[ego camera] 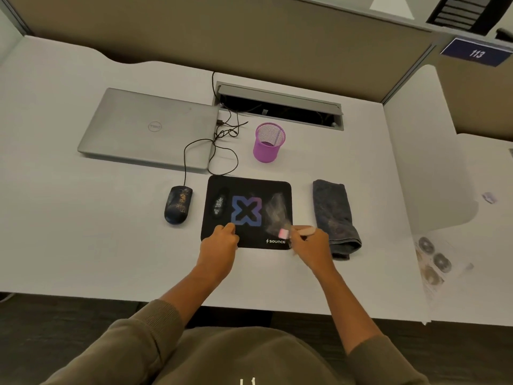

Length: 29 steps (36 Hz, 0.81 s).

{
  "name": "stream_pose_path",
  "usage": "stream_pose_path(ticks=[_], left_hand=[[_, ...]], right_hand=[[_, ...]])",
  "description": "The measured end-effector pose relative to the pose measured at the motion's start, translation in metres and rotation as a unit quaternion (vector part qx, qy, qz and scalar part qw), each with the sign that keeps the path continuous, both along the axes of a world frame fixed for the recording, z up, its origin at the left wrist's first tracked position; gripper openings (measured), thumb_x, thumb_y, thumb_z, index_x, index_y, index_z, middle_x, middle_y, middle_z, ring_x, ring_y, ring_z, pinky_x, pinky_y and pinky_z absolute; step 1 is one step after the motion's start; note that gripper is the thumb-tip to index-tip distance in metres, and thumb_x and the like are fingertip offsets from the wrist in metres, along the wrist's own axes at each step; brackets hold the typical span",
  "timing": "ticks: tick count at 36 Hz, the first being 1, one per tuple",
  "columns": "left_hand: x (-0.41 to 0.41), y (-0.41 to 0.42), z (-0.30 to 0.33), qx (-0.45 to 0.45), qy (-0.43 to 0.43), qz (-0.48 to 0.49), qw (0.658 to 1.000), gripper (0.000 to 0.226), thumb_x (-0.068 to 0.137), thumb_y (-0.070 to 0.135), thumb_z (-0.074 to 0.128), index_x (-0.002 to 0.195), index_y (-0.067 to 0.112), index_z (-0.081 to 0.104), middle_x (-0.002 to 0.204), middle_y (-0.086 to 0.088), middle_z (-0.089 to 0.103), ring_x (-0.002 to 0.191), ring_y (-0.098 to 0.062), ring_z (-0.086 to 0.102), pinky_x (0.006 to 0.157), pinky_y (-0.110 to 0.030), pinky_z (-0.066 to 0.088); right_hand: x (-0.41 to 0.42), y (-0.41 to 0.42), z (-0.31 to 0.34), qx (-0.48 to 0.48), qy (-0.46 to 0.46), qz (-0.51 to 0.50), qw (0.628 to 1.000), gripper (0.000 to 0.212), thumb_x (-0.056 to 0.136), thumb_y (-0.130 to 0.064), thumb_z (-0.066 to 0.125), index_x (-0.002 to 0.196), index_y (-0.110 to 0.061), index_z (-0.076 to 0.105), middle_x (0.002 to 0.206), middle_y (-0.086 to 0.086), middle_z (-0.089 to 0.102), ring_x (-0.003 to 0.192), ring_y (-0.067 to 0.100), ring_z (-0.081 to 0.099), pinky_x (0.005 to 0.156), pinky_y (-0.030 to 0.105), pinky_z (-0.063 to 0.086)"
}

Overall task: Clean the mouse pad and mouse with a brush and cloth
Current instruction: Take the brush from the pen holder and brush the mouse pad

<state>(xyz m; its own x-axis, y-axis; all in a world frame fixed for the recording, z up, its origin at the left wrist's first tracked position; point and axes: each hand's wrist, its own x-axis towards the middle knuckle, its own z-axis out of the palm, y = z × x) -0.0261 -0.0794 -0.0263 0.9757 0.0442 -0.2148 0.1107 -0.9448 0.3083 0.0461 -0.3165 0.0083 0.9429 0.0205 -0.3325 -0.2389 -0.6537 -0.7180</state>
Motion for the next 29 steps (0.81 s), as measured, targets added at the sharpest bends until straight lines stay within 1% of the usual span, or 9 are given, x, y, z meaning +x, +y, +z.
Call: stream_pose_path(ticks=[3, 5, 10, 15, 18, 21, 25, 27, 29], left_hand=[[-0.001, -0.001, -0.001, -0.004, -0.005, 0.006, 1.000, 0.039, 0.100, 0.033, 0.065, 0.135, 0.017, 0.062, 0.135, -0.002, 0.057, 0.114, -0.019, 0.061, 0.094, -0.026, 0.054], [-0.001, -0.001, -0.002, -0.002, -0.006, 0.006, 1.000, 0.039, 0.100, 0.033, 0.065, 0.135, 0.016, 0.063, 0.135, -0.002, 0.057, 0.114, -0.019, 0.061, 0.094, -0.026, 0.054], [0.001, 0.000, -0.002, 0.008, -0.008, -0.006, 1.000, 0.035, 0.100, 0.032, 0.066, 0.131, 0.017, 0.066, 0.133, -0.001, 0.058, 0.114, -0.018, 0.060, 0.091, -0.026, 0.055], [0.004, 0.001, -0.001, 0.002, 0.003, -0.002, 1.000, 0.037, 0.100, 0.034, 0.065, 0.132, 0.017, 0.064, 0.132, -0.001, 0.058, 0.114, -0.019, 0.059, 0.090, -0.027, 0.053], [0.002, -0.001, -0.002, 0.003, -0.002, 0.001, 1.000, 0.037, 0.099, 0.033, 0.067, 0.132, 0.017, 0.066, 0.132, -0.001, 0.058, 0.112, -0.019, 0.060, 0.089, -0.027, 0.055], [0.000, -0.001, -0.002, 0.004, -0.003, 0.003, 1.000, 0.036, 0.098, 0.033, 0.067, 0.131, 0.017, 0.066, 0.132, -0.001, 0.059, 0.111, -0.019, 0.061, 0.089, -0.026, 0.055], [0.003, 0.002, -0.003, -0.004, 0.000, 0.001, 1.000, 0.036, 0.099, 0.034, 0.065, 0.131, 0.017, 0.066, 0.132, -0.001, 0.059, 0.113, -0.020, 0.061, 0.092, -0.026, 0.054], [0.003, 0.002, -0.002, -0.004, -0.003, 0.002, 1.000, 0.038, 0.100, 0.034, 0.065, 0.133, 0.017, 0.064, 0.131, -0.001, 0.059, 0.112, -0.019, 0.061, 0.091, -0.026, 0.053], [0.002, 0.001, -0.002, -0.002, 0.000, -0.002, 1.000, 0.038, 0.100, 0.034, 0.065, 0.134, 0.017, 0.064, 0.132, -0.001, 0.058, 0.114, -0.019, 0.060, 0.090, -0.025, 0.053]], right_hand=[[-0.002, -0.026, 0.001, -0.039, -0.022, -0.030, 0.999, 0.027, 0.100, -0.016, 0.067, 0.074, -0.011, 0.073, 0.065, 0.005, 0.070, 0.056, 0.009, 0.064, 0.048, 0.017, 0.046], [-0.003, -0.029, 0.004, -0.036, -0.031, -0.042, 0.998, 0.027, 0.100, -0.019, 0.067, 0.077, -0.009, 0.074, 0.068, 0.007, 0.071, 0.061, 0.015, 0.066, 0.048, 0.018, 0.045], [-0.010, 0.006, 0.007, 0.028, -0.020, 0.005, 0.999, 0.012, 0.101, -0.026, 0.067, 0.091, -0.029, 0.074, 0.076, -0.013, 0.073, 0.072, 0.002, 0.071, 0.055, 0.008, 0.051], [-0.012, -0.017, -0.001, -0.030, -0.005, 0.008, 1.000, 0.016, 0.101, -0.021, 0.068, 0.090, -0.012, 0.076, 0.078, 0.003, 0.073, 0.072, 0.018, 0.069, 0.059, 0.014, 0.049], [-0.012, -0.030, 0.005, -0.037, -0.043, -0.013, 0.998, 0.018, 0.099, -0.017, 0.069, 0.083, -0.019, 0.075, 0.070, -0.007, 0.070, 0.064, 0.012, 0.068, 0.052, 0.011, 0.048], [-0.015, -0.024, 0.007, 0.001, -0.024, 0.001, 1.000, 0.012, 0.099, -0.019, 0.070, 0.093, -0.024, 0.079, 0.078, -0.007, 0.076, 0.071, 0.012, 0.073, 0.060, 0.016, 0.057], [-0.013, -0.025, 0.006, -0.035, -0.028, 0.017, 0.999, 0.014, 0.100, -0.015, 0.068, 0.091, -0.015, 0.079, 0.077, -0.004, 0.072, 0.070, 0.013, 0.068, 0.057, 0.010, 0.049], [-0.012, -0.023, 0.009, -0.023, -0.041, 0.009, 0.999, 0.025, 0.100, -0.016, 0.067, 0.079, -0.028, 0.075, 0.068, -0.014, 0.070, 0.066, 0.013, 0.068, 0.054, 0.010, 0.050], [-0.012, -0.015, 0.009, -0.012, -0.035, 0.026, 0.999, 0.025, 0.100, -0.023, 0.068, 0.081, -0.040, 0.072, 0.068, -0.020, 0.071, 0.069, 0.010, 0.071, 0.057, 0.012, 0.054]])
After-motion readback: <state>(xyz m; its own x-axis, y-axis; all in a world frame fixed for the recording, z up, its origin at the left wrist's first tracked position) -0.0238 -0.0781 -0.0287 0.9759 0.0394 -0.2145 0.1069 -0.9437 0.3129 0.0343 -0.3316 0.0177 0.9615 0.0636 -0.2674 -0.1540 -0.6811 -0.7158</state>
